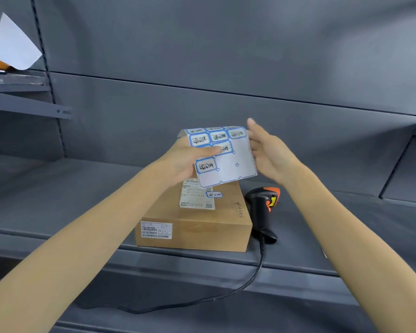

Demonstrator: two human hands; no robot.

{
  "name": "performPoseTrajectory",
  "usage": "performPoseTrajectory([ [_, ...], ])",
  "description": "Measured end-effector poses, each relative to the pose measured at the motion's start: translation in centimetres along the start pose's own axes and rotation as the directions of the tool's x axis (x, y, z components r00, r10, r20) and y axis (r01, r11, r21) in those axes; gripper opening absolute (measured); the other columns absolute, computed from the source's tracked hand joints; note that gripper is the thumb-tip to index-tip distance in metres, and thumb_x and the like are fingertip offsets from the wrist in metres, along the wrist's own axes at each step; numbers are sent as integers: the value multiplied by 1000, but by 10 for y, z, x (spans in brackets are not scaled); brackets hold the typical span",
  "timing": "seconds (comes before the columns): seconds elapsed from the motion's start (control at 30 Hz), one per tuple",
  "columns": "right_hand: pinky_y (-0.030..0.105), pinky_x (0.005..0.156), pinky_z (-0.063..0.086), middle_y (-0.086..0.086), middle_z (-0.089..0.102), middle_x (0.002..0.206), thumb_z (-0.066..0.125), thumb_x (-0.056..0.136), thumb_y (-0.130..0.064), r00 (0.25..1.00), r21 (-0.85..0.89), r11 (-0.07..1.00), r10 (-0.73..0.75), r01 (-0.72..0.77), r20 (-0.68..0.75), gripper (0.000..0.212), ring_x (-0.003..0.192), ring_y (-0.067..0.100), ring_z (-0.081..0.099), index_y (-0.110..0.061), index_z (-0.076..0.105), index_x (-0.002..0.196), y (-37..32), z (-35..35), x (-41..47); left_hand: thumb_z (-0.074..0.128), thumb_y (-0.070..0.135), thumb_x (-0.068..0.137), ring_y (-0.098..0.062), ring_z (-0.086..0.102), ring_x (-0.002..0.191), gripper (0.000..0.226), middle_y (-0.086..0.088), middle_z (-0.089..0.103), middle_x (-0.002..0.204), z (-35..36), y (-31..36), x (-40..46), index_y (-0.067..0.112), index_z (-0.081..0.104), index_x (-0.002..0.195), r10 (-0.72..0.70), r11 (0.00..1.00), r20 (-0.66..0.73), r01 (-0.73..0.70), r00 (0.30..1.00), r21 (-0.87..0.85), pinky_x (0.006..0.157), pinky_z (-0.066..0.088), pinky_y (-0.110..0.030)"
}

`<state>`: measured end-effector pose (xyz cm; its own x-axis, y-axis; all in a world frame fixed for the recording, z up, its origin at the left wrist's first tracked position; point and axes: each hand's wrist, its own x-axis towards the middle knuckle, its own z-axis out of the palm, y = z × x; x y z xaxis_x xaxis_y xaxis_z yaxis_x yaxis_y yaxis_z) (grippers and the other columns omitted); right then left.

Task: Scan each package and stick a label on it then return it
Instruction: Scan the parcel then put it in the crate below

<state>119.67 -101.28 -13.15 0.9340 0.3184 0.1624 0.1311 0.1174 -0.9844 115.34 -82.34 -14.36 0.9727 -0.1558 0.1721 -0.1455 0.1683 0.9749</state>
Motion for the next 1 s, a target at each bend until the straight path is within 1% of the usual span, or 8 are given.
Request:
performPoseTrajectory([
  [0.17, 31, 73, 59, 8, 74, 95, 59, 92, -8, 979, -52, 987, -160, 155, -122, 8, 84, 20, 71, -7, 64, 98, -2, -34, -10, 70, 24, 86, -20, 64, 111, 45, -3, 66, 122, -1, -4, 3, 16, 57, 128, -35, 976, 46, 24, 998, 215, 96, 50, -31],
  [0.27, 33, 78, 59, 7, 73, 102, 53, 93, -1, 960, -57, 987, -158, 149, -230, 16, 92, 21, 71, -8, 61, 105, 4, -98, -34, 74, 45, 79, -17, 51, 125, 61, -1, 51, 138, -36, -11, 2, 24, 53, 133, -9, 897, -197, 95, 980, 432, 109, 37, -34],
  [0.43, 35, 65, 61, 13, 73, 98, 47, 94, 1, 851, -192, 936, 167, -296, -498, 21, 72, 22, 73, 3, 61, 109, 39, -214, -88, 72, 57, 75, -28, 28, 142, 97, -5, 28, 155, -88, -30, -2, 12, 28, 149, -151, 810, -493, 393, 857, 434, 110, 30, -41],
  [0.53, 44, 76, 55, 28, 68, 99, 56, 89, 4, 701, -354, 746, 206, -564, -683, 15, 68, 33, 65, 10, 64, 101, 64, -249, -105, 74, 59, 72, -32, 38, 135, 103, -9, 35, 151, -95, -42, -4, 9, 26, 148, -237, 752, -537, 503, 809, 426, 108, 37, -46],
  [0.7, 40, 94, 39, 28, 57, 121, 61, 87, -11, 532, -507, 259, 31, -822, -846, 39, 114, 41, 51, 9, 54, 120, 74, -230, -98, 79, 54, 69, -33, 46, 127, 104, -10, 40, 147, -89, -56, -10, 10, 27, 148, -300, 696, -533, 564, 791, 444, 88, 44, -40],
  [0.8, 37, 82, 42, 21, 63, 93, 52, 90, -15, 671, -648, 333, -56, -685, -739, 22, 97, 38, 57, 3, 60, 98, 63, -176, -83, 81, 50, 70, -32, 54, 115, 95, -11, 49, 138, -90, -60, -13, 9, 36, 143, -327, 708, -531, 575, 782, 411, 76, 43, -39],
  [0.93, 38, 93, 48, 15, 68, 103, 49, 91, -16, 870, -680, 662, -83, -316, -486, 25, 101, 34, 63, -3, 67, 101, 50, -81, -56, 81, 46, 71, -29, 56, 105, 87, -11, 54, 132, -89, -62, -16, 7, 41, 138, -318, 752, -532, 550, 785, 363, 82, 45, -40],
  [1.0, 27, 71, 46, 13, 56, 76, 48, 87, -17, 927, -589, 767, 20, -255, -375, 18, 76, 28, 61, -8, 57, 75, 48, -35, -45, 82, 44, 70, -30, 57, 109, 84, -12, 56, 131, -88, -63, -18, 6, 45, 136, -317, 780, -536, 537, 783, 322, 87, 47, -42],
])
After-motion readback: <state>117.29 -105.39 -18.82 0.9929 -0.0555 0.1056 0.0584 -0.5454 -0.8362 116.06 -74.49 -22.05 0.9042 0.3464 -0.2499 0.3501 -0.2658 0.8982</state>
